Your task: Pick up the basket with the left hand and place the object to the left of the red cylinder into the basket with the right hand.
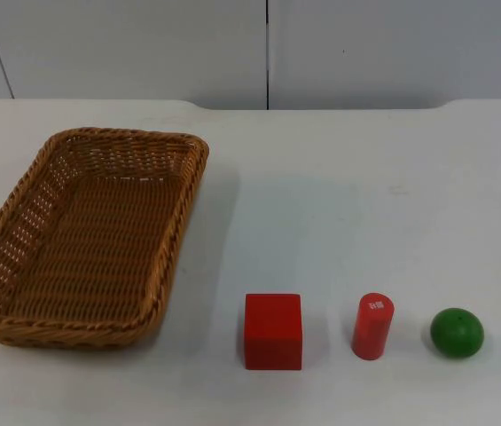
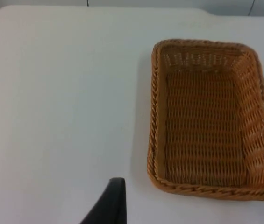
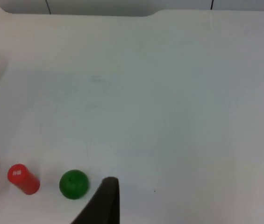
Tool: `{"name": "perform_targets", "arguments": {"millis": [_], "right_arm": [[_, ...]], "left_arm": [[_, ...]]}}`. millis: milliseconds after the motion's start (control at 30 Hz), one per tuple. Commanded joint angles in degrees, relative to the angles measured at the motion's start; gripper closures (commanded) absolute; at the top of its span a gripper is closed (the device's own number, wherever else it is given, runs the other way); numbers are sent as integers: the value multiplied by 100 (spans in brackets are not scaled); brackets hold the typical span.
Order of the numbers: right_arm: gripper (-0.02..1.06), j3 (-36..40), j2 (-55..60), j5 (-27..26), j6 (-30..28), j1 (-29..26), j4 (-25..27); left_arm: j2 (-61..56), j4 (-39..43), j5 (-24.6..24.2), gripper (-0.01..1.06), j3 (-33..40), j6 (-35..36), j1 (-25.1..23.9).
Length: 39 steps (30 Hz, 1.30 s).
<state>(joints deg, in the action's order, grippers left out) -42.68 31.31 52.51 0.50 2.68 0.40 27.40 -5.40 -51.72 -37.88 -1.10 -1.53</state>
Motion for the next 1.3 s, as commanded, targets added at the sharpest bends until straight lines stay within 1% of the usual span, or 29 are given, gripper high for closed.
{"name": "perform_targets", "arguments": {"millis": [0,100,133,267,400,600,667,767,1033,1133,1167,1267], "right_arm": [[-1,-39,418,-323,-13,-16,-40],[-1,-39,972,-559,-13,-16,-40],[-1,-39,972,-559,-13,-16,-40],[-1,-39,1609,-609,-108,-16,-40],[-1,-39,1969,-553,-161,-16,-40],[-1,-39,2134,-556,-161,-16,-40],[-1,-39,2134,-556,-161,-16,-40],[-1,-39,2134,-556,-161,-16,-40],[-1,-39,2134,-567,-161,-16,-40],[-1,-39,2134,-642,-161,-16,-40],[-1,-39,2134,-642,-161,-16,-40],[-1,-39,2134,-642,-161,-16,-40]], "left_arm": [[504,-92,164,0,-179,57,27],[1330,-183,264,0,-328,57,27],[1330,-183,264,0,-328,57,27],[2257,-354,463,0,-336,-15,27],[2782,-449,474,0,-336,-120,27],[3162,-715,574,0,-336,-310,27],[3233,-726,687,0,-336,-310,27],[3259,-726,725,0,-336,-319,27],[3755,-771,1003,0,-449,-570,27],[4491,-771,1011,0,-952,-863,27],[4491,-771,1011,0,-952,-863,27],[5335,-771,993,0,-1704,-1235,27]]}}
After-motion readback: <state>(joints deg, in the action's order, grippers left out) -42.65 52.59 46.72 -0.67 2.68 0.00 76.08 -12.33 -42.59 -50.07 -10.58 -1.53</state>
